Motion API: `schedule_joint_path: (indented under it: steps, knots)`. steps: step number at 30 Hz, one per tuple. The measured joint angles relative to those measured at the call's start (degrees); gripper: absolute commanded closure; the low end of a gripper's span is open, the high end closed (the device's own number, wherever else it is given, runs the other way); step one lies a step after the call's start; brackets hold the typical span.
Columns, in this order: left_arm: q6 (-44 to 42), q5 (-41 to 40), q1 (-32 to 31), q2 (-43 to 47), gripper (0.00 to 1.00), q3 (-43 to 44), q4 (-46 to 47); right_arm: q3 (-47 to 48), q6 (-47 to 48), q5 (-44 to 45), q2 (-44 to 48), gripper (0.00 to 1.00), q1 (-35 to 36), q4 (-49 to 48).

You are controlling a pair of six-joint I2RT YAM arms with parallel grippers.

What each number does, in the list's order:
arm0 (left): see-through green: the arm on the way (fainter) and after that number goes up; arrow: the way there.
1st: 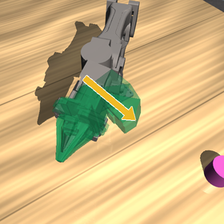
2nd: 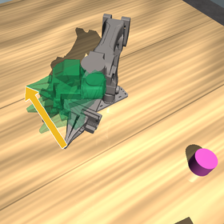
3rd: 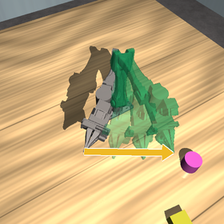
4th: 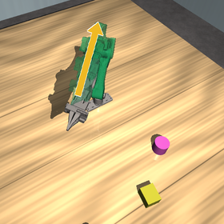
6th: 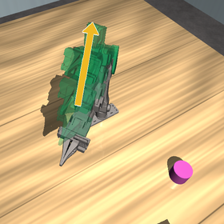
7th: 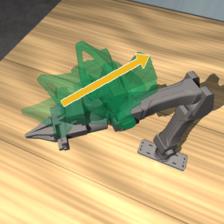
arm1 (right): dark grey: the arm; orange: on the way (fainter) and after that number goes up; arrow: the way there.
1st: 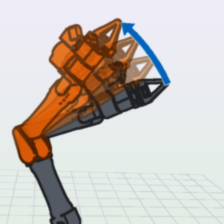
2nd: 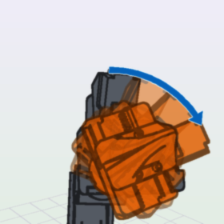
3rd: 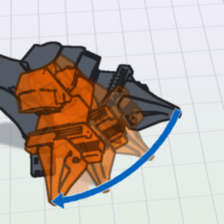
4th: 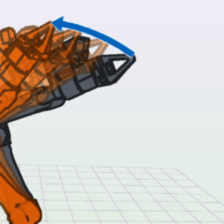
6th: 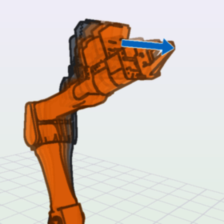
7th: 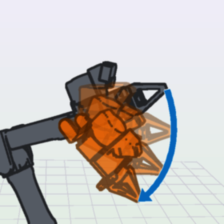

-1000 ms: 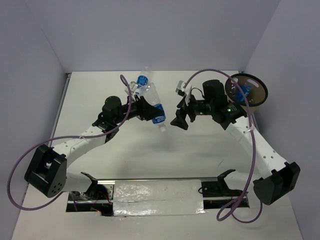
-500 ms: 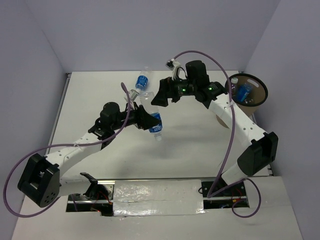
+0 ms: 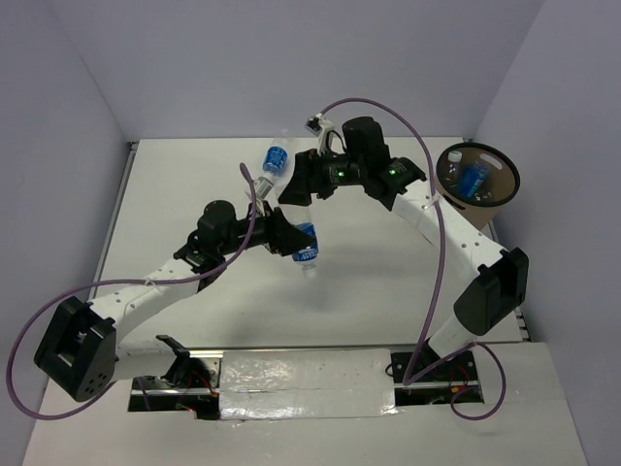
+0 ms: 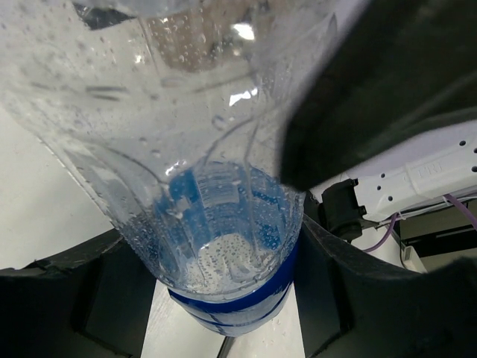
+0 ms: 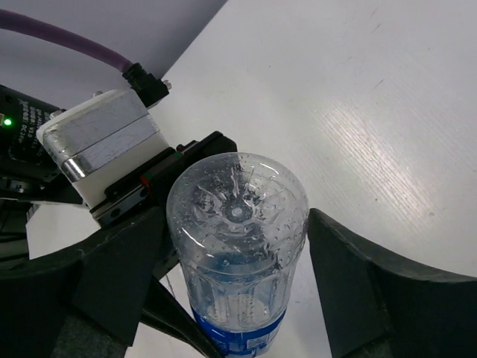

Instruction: Put the plastic bottles in the bin

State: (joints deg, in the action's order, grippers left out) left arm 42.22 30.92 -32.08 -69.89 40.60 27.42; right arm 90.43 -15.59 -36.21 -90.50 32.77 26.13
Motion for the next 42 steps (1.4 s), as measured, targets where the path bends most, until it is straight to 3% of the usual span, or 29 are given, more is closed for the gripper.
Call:
schedule_joint_path:
  steps: [1,6,7,9,10,13,14,20,28,34,42]
  knots:
    - [-0.02,0.02,0.0,-0.11,0.78,0.0,-0.04,0.0,-0.02,-0.02,-0.31,0.29,0.0,0.07]
    - [-0.02,-0.02,0.0,-0.35,0.67,0.02,-0.46,-0.02,0.57,-0.46,-0.94,0.51,-0.02,0.11]
    - [-0.04,-0.07,0.0,-0.35,0.57,0.07,-0.48,-0.02,0.76,-0.46,-0.94,0.6,-0.02,0.11]
    - [-0.17,-0.31,0.0,-0.35,0.43,0.37,-1.14,-0.02,1.31,-0.48,-0.94,0.67,-0.02,0.13]
    - [-0.28,-0.7,-0.02,-0.35,0.27,0.55,-1.62,-0.02,1.64,-0.46,-0.92,0.73,-0.02,0.15]
    - [-1.11,-2.38,-0.39,-0.15,0.03,1.33,-3.65,0.07,3.21,-0.57,-0.7,0.82,-0.61,0.68]
    - [-1.7,-3.37,-0.46,0.15,0.01,1.53,-4.59,0.39,4.37,0.02,-0.61,0.83,-1.01,1.53]
    - [-3.3,-8.63,0.87,5.25,0.01,2.75,-10.16,6.08,10.69,5.25,0.09,0.87,-8.83,5.22]
    - [-4.68,-13.22,6.14,14.12,0.0,3.02,-14.34,11.91,17.29,25.24,7.91,0.89,-21.05,4.33]
    - [-4.66,-13.11,10.71,17.94,0.01,0.0,-15.06,13.84,22.36,39.47,15.04,0.88,-26.45,-0.63]
    - [-4.66,-10.62,14.32,17.05,0.01,-2.62,-15.34,19.3,28.61,47.91,12.74,0.87,-34.53,-1.66]
